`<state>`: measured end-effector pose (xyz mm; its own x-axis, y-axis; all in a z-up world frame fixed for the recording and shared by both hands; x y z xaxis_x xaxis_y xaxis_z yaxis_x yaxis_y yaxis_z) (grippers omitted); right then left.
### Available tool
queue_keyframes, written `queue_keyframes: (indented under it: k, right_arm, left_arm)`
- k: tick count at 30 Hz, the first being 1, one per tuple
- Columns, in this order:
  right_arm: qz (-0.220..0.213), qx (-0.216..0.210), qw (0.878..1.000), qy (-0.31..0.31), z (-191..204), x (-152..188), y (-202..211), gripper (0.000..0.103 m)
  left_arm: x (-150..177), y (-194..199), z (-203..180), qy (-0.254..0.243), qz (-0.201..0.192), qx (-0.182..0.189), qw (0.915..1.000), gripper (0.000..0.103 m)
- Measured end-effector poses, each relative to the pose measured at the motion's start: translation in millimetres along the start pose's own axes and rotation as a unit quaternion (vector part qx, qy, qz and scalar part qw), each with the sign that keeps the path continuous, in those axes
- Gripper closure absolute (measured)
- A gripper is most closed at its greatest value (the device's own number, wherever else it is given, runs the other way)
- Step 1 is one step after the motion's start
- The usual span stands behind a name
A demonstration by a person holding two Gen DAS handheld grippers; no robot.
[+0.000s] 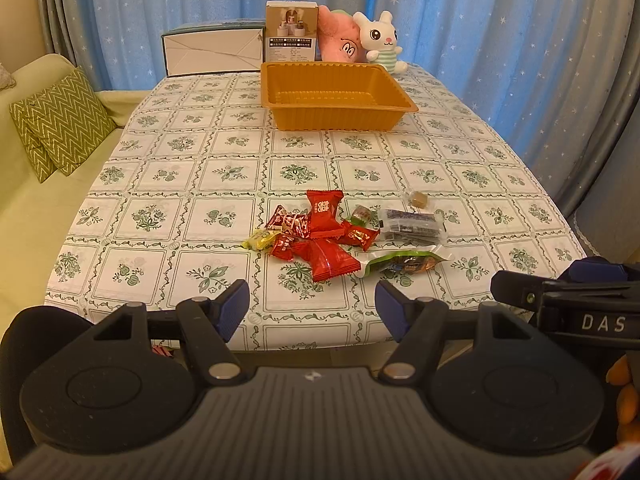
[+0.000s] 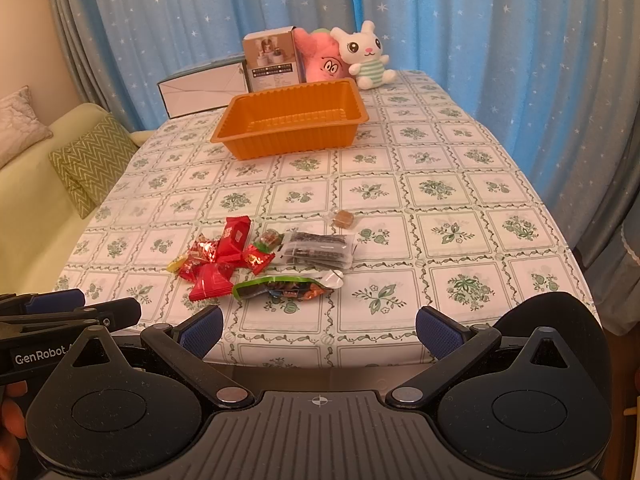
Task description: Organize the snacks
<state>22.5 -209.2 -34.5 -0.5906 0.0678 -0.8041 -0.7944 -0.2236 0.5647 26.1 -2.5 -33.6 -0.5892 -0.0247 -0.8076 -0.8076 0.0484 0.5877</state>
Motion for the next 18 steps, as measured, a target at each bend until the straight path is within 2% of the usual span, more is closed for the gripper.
queue_keyframes:
  k: [18]
  right_arm:
    - [0.0, 0.0, 1.0, -0.001, -1.4, 0.2, -0.7, 0.001]
  left_arm:
    - [1.3, -0.6, -1.4, 0.002, 0.001, 0.001, 1.0, 0.036]
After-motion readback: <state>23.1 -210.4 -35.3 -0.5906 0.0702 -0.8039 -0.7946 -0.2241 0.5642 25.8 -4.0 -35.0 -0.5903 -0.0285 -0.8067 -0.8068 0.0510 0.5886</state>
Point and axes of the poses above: each gripper's, at about its wrist camera, not at the fingertips, and y roughly against the way its jaws point, z to its left, x to its underside, the point moved 4 cm from there along -y, roughly the way its jaws point, and after that the axes turned 12 degrees about -z, right-handed, at the moved point
